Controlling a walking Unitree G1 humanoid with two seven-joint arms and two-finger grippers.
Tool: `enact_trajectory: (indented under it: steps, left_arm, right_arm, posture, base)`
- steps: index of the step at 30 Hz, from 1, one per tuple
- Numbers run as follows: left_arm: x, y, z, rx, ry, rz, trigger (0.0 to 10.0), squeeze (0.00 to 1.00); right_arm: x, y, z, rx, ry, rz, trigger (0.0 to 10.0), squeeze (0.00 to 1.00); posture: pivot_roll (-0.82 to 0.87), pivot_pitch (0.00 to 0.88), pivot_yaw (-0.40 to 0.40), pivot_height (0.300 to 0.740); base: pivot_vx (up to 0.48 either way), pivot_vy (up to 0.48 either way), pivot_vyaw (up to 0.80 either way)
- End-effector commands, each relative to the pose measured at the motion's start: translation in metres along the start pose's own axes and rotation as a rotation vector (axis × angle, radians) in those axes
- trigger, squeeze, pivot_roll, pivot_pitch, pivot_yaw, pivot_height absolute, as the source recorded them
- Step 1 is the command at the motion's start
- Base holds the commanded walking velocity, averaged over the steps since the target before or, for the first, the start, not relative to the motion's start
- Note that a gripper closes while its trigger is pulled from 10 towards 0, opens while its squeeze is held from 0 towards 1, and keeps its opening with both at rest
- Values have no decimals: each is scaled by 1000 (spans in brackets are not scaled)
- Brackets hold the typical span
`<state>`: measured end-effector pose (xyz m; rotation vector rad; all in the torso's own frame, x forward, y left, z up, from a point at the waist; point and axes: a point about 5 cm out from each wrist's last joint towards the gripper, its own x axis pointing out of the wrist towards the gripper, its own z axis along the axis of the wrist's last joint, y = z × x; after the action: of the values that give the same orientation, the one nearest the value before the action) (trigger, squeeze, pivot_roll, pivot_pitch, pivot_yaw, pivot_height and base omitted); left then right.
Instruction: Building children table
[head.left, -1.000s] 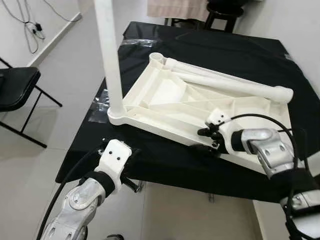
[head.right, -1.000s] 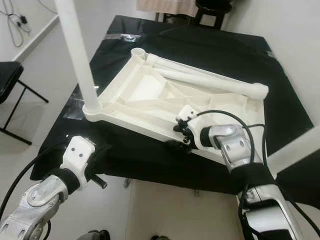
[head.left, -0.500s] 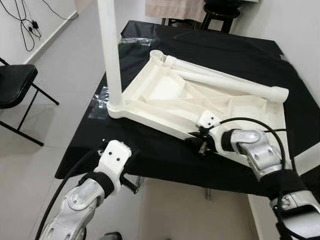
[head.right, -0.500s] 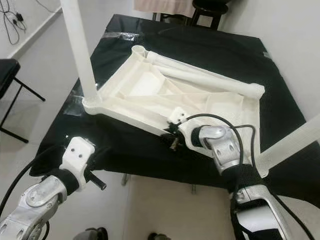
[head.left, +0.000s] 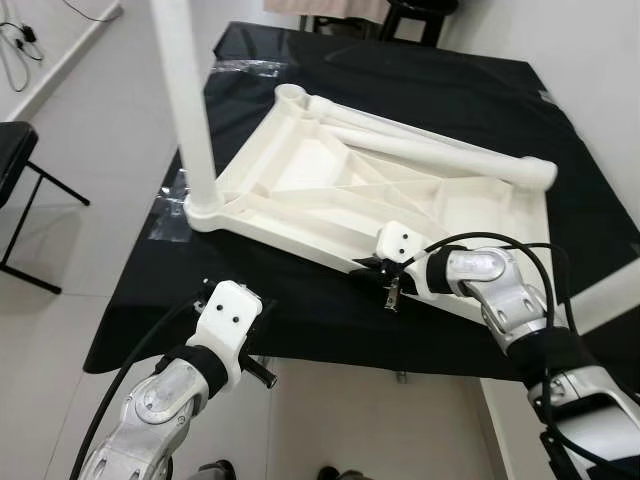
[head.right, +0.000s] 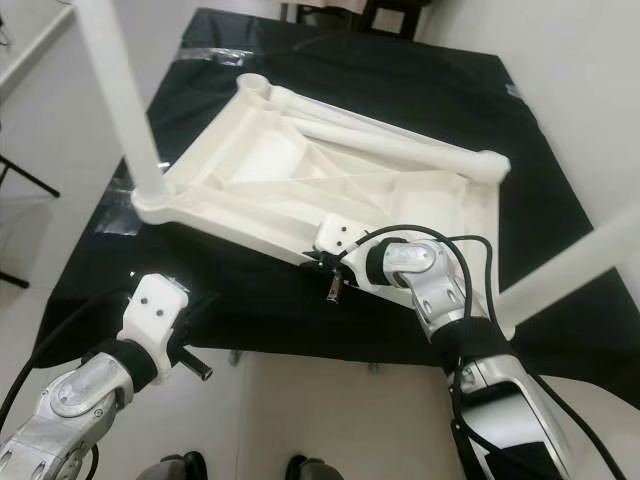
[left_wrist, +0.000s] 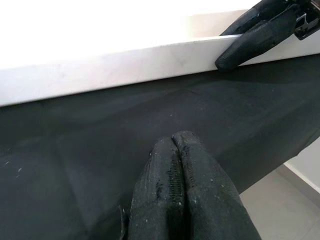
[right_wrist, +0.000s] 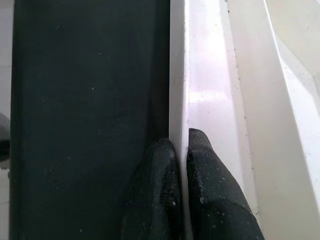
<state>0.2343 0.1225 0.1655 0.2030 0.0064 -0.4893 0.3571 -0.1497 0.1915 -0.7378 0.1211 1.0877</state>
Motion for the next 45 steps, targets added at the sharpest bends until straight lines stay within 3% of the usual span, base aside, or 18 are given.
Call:
enact_trajectory:
  steps: [1, 6, 16, 22, 25, 26, 27, 28, 29, 30, 32, 34, 39, 40, 42, 43, 45]
  left_arm:
    - [-3, -2, -3, 8, 28, -1, 10000, 0]
    - [-4, -2, -4, 9, 32, -2, 10000, 0]
    - [-6, -3, -4, 10, 39, -11, 10000, 0]
    - [-10, -3, -4, 12, 49, -9, 10000, 0]
    - [-11, -2, -5, 14, 54, -5, 10000, 0]
    - [-11, -2, -4, 14, 55, -4, 10000, 0]
    - [-12, -2, -4, 15, 55, -2, 10000, 0]
    - [-12, -2, -4, 15, 55, -2, 10000, 0]
    - [-12, -2, -4, 14, 55, 0, 10000, 0]
    - [-12, -1, -4, 14, 55, 4, 10000, 0]
    - [-12, -1, -4, 14, 56, 6, 10000, 0]
    - [-12, 0, -4, 12, 56, 10, 10000, 0]
    - [-10, -1, -3, 9, 53, 7, 10000, 0]
    - [-10, -1, -3, 8, 52, 6, 10000, 0]
    - [-9, -1, -3, 7, 51, 5, 10000, 0]
    - [-9, -1, -3, 8, 50, 5, 10000, 0]
    - [-9, -1, -3, 7, 50, 5, 10000, 0]
  right_arm:
    - [5, -2, 30, -183, -122, 34, 0, 0]
    - [6, 0, 25, -239, -79, 71, 0, 0]
    - [-1, -19, 27, -313, -36, 98, 0, 0]
    - [-1, -19, 23, -372, 7, 175, 0, 0]
    - [-3, -27, 21, -419, 87, 143, 0, 0]
    - [-4, -31, 19, -429, 121, 129, 3255, 0]
    - [-7, -36, 18, -424, 155, 100, 8745, 0]
    - [-7, -36, 18, -424, 155, 100, 8745, 0]
    - [-9, -41, 16, -404, 198, 78, 10000, 0]
    - [-16, -49, 15, -404, 238, 32, 10000, 1000]
    - [-21, -55, 15, -410, 261, 2, 10000, 1000]
    - [-36, -69, 18, -424, 282, -95, 10000, 1000]
    - [-56, -80, 15, -438, 337, -153, 10000, 1000]
    - [-63, -83, 14, -444, 364, -165, 10000, 631]
    - [-66, -85, 13, -449, 382, -173, 10000, 631]
    - [-71, -88, 13, -447, 398, -198, 10000, 0]
    - [-75, -91, 12, -441, 417, -219, 10000, 0]
  posture:
    - [107, 255, -130, 740]
    - [108, 258, -124, 740]
    - [122, 262, -123, 740]
    - [132, 266, -124, 740]
    - [134, 272, -124, 740]
    - [137, 274, -127, 740]
    - [137, 274, -127, 740]
    - [137, 274, -127, 740]
    - [138, 275, -128, 740]
    - [138, 277, -127, 740]
    - [137, 277, -127, 740]
    - [132, 276, -126, 740]
    - [124, 274, -126, 740]
    - [122, 273, -127, 740]
    - [122, 273, -127, 740]
    - [118, 271, -126, 740]
    - [117, 270, -125, 740]
  base:
    - [0, 0, 0]
    - [0, 0, 0]
    - [0, 0, 0]
    - [0, 0, 0]
    - [0, 0, 0]
    - [0, 0, 0]
    - [0, 0, 0]
    - [0, 0, 0]
    - [0, 0, 0]
    - [0, 0, 0]
    - [0, 0, 0]
    - [0, 0, 0]
    - [0, 0, 0]
    - [0, 0, 0]
    - [0, 0, 0]
    - [0, 0, 0]
    - [0, 0, 0]
